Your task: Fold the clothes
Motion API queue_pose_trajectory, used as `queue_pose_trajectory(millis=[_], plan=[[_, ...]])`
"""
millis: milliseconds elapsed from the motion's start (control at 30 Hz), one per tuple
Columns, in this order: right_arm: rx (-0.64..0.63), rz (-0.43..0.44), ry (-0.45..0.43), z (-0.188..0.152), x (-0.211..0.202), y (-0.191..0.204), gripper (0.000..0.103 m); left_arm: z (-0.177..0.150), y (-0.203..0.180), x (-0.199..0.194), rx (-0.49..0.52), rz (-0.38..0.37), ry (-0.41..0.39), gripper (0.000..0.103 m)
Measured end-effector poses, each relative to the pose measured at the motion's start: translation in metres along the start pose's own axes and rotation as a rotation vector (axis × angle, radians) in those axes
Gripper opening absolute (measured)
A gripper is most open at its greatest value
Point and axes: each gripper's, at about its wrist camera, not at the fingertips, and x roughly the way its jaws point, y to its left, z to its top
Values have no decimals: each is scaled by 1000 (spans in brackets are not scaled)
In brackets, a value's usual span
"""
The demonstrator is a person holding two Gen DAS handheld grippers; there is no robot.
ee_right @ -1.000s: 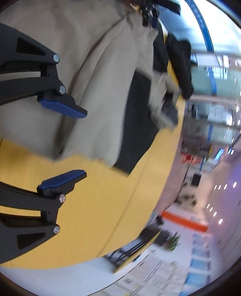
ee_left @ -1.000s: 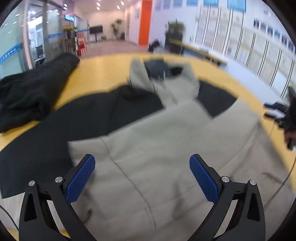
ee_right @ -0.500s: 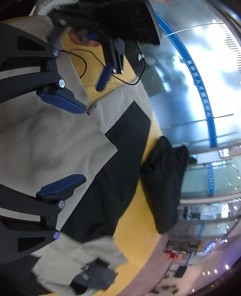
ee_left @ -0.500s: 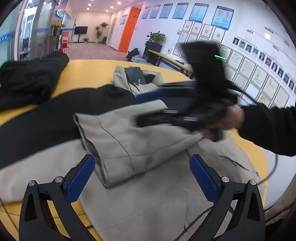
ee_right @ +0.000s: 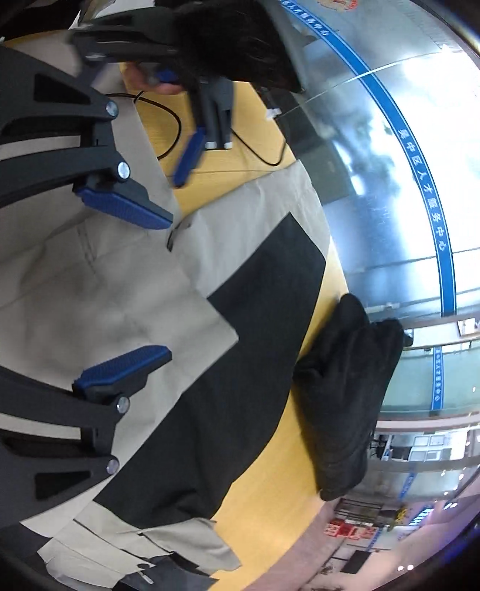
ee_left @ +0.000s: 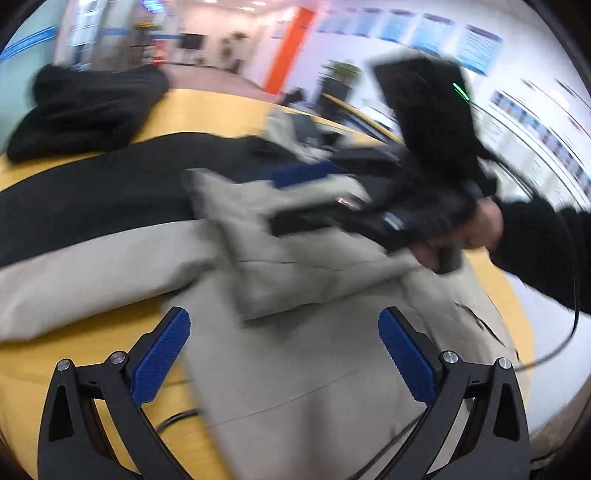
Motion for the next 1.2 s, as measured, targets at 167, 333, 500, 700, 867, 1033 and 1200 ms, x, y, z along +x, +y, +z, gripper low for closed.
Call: queue_pose_trajectory(millis=[167,333,500,700,867,1033,1200], plan=[[-129,-59,124,-3,53,30,72,-5,48,-32,-128,149,-46,103],[-280,-132,92,-3,70,60,67,-6,78,-52,-229,238,-95,103],[-236,-105,94,-10,56,62,41,-10,89,-55,-258,258,-107,103],[-196,-87,62,0,19,35,77,-7,87,-49,-212,246,-97,103],[-303,-74,215,-12,33,15,67,-5,90,-53,-217,246,-106,103],[-244,-32,176,-13,43,11,49,-3,90,-53,-218,254,-106,103],[-208,-44,150,-11,42,13,14,-1,90,-51,-215,260,-106,103]])
